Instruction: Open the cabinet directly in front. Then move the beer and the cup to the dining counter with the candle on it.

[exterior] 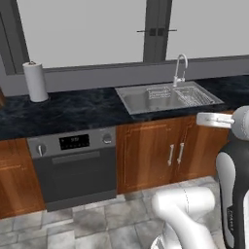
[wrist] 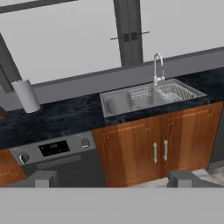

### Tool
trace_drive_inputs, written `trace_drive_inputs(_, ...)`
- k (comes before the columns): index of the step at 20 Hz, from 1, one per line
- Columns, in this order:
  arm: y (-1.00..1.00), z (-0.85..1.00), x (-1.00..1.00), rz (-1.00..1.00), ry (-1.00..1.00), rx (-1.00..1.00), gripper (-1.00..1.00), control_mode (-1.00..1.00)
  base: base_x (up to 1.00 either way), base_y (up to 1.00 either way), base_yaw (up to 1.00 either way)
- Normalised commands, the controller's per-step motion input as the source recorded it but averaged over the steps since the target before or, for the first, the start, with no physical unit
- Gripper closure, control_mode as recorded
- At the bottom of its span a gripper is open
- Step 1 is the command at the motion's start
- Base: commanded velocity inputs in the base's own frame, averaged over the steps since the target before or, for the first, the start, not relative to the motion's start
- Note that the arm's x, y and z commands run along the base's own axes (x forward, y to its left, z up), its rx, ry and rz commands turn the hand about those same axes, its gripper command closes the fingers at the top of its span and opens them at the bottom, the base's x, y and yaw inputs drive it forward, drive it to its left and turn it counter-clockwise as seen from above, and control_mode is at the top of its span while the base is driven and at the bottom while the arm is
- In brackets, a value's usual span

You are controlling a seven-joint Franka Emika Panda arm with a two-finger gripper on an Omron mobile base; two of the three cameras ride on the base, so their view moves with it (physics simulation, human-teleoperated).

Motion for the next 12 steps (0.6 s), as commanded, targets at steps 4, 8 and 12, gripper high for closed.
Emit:
trace_drive_inputs(4, 0.0, 0.0, 0.0, 0.0, 0.0, 0.0, -1.0, 1.0, -0.38, 1.0, -0.11)
trace_drive_inputs(8, 0.0, 0.0, 0.0, 0.0, 0.0, 0.0, -1.0, 1.0, -0.05, 1.0, -0.16)
trace_drive_inputs(12, 0.0, 0.0, 0.0, 0.0, 0.0, 0.0, -1.0, 1.0, 0.0, 1.0, -0.13)
